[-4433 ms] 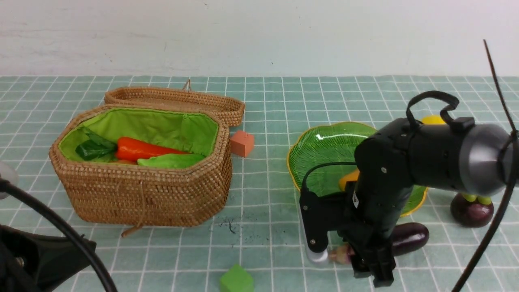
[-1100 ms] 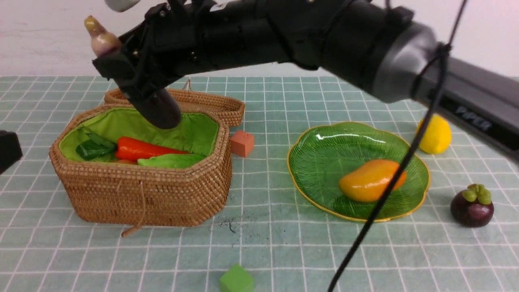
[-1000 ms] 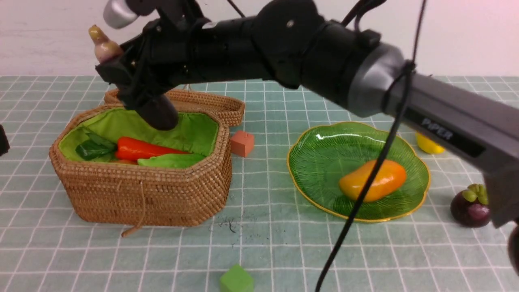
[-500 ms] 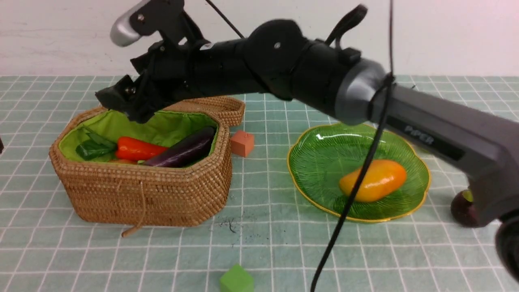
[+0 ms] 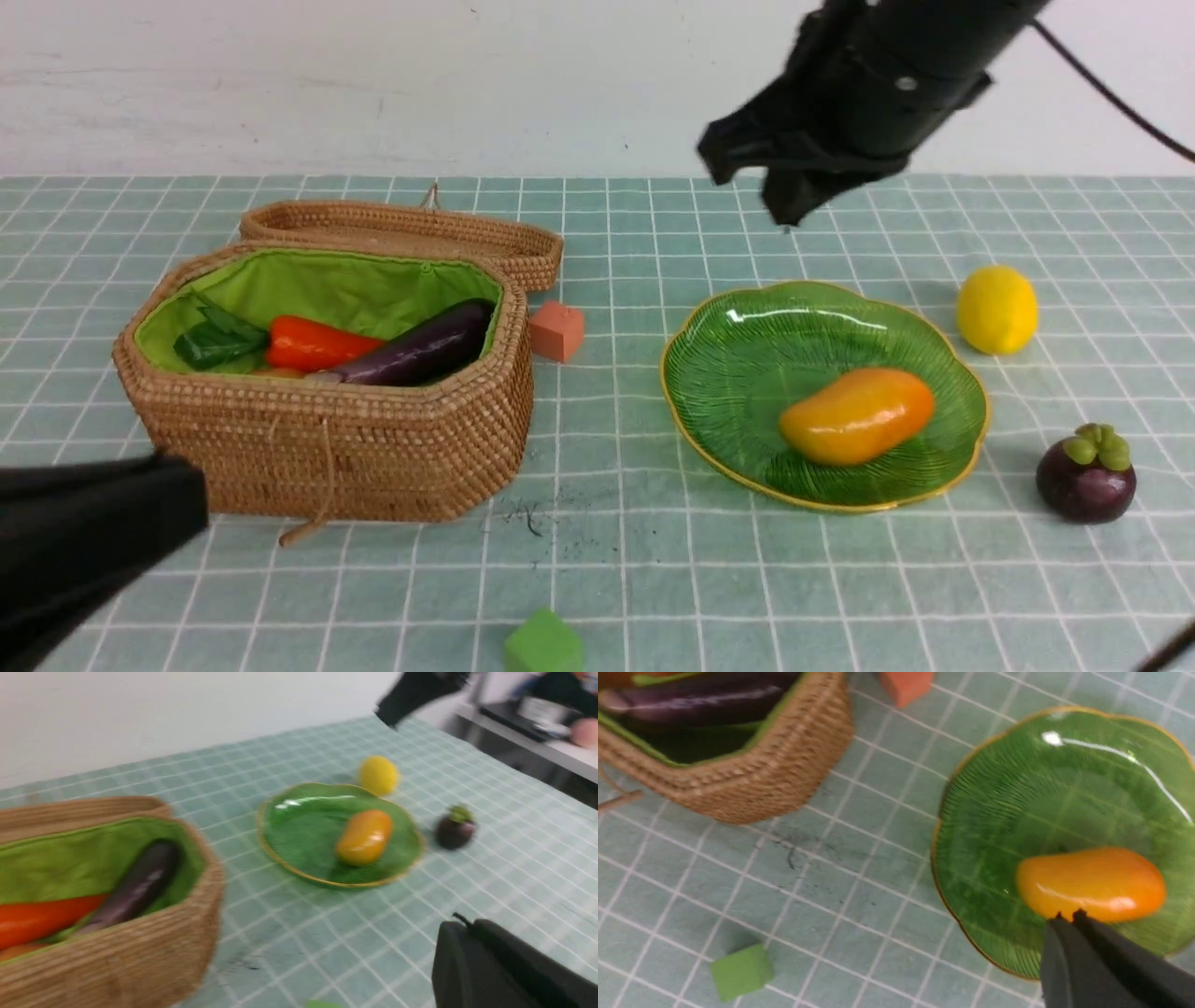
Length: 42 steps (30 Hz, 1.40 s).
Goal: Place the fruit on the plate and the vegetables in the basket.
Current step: Use the right arm to grab a mangosteen and put it into the right plate
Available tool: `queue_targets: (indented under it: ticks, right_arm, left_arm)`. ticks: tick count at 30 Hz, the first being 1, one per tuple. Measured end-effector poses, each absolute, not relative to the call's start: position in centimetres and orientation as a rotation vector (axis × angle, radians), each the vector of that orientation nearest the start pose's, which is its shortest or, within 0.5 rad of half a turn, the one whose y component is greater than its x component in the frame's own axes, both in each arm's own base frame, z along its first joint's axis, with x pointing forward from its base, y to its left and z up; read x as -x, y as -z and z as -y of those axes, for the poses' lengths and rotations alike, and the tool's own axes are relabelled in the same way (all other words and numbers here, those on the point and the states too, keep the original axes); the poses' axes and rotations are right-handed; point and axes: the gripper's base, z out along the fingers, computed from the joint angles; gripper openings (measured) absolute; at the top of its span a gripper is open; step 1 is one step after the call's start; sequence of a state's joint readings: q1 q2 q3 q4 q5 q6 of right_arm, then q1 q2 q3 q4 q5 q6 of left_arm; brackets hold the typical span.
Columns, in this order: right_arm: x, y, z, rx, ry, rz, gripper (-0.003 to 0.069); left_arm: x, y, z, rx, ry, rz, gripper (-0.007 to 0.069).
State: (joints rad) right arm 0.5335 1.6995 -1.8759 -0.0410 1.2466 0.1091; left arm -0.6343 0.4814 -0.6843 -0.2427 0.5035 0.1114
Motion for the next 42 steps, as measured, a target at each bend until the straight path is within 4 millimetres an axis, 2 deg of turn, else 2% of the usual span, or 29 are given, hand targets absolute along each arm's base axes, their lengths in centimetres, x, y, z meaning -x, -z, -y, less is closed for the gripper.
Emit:
queue_targets:
  ticks: [2,3,4,5,6,7,8,9,10,13,16,17,18,19,23,33,38,42]
  right_arm:
    - [-30.0,-40.4,-14.1,0.357,-0.128,-2.568,-0.0013]
    - [-29.8,-40.6,-13.6,0.339,-0.121,-2.566,-0.0013]
    - [-29.7,-40.1,-11.8,0.253,-0.091,-2.593,-0.0007]
    - [-29.4,-38.4,-8.5,0.104,-0.027,-2.661,0.0016]
    - [-29.5,-38.0,-8.1,0.087,-0.02,-2.673,0.002]
    - [-29.6,-35.9,-5.0,-0.042,0.036,-2.748,0.0062]
    - [-29.6,-35.6,-4.6,-0.058,0.042,-2.758,0.0069]
    - [-29.9,-33.4,-2.4,-0.144,0.059,-2.818,0.0125]
    - [-30.1,-32.0,-1.2,-0.181,0.049,-2.847,0.0176]
    - [-31.5,-28.9,1.2,-0.228,-0.027,-2.853,0.0349]
    - [-33.5,-26.8,1.8,-0.221,-0.107,-2.804,0.0558]
    - [-34.1,-26.3,1.9,-0.213,-0.113,-2.79,0.0609]
    - [-34.2,-26.1,1.9,-0.21,-0.114,-2.788,0.0617]
    - [-35.0,-25.1,2.0,-0.199,-0.117,-2.778,0.0663]
    - [-36.2,-23.1,2.1,-0.195,-0.114,-2.785,0.0675]
    - [-37.4,-18.5,2.4,-0.19,-0.088,-2.888,0.0627]
    - [-37.8,-17.3,2.4,-0.19,-0.082,-2.903,0.0603]
    - [-37.9,-17.1,2.5,-0.185,-0.075,-2.894,0.0575]
  left_arm:
    - [-6.2,-36.4,6.6,-0.635,0.663,-1.69,-0.0013]
    - [-6.2,-36.4,6.6,-0.646,0.658,-1.683,-0.0013]
    - [-6.1,-36.5,6.8,-0.664,0.668,-1.669,-0.0013]
    - [-6.0,-36.5,6.9,-0.687,0.679,-1.654,-0.0013]
    - [-6.0,-36.5,6.9,-0.685,0.684,-1.654,-0.0013]
    - [-5.9,-36.5,7.0,-0.703,0.686,-1.648,-0.0013]
    - [-5.9,-36.5,7.0,-0.707,0.686,-1.646,-0.0013]
    - [-5.8,-36.5,7.0,-0.717,0.687,-1.644,-0.0013]
    - [-5.8,-36.5,7.0,-0.72,0.689,-1.644,-0.0013]
    - [-5.8,-36.5,7.1,-0.725,0.687,-1.641,-0.0013]
    - [-5.8,-36.5,7.1,-0.724,0.689,-1.64,-0.0013]
    - [-5.8,-36.5,7.1,-0.724,0.689,-1.64,-0.0013]
    - [-5.8,-36.5,7.1,-0.724,0.689,-1.64,-0.0013]
    - [-5.8,-36.5,7.1,-0.724,0.689,-1.64,-0.0013]
    - [-5.8,-36.5,7.1,-0.724,0.689,-1.64,-0.0013]
    - [-5.8,-36.5,7.1,-0.725,0.69,-1.642,-0.0013]
    - [-5.7,-36.5,7.1,-0.729,0.691,-1.646,-0.0013]
    - [-5.7,-36.4,7.1,-0.732,0.691,-1.648,-0.0013]
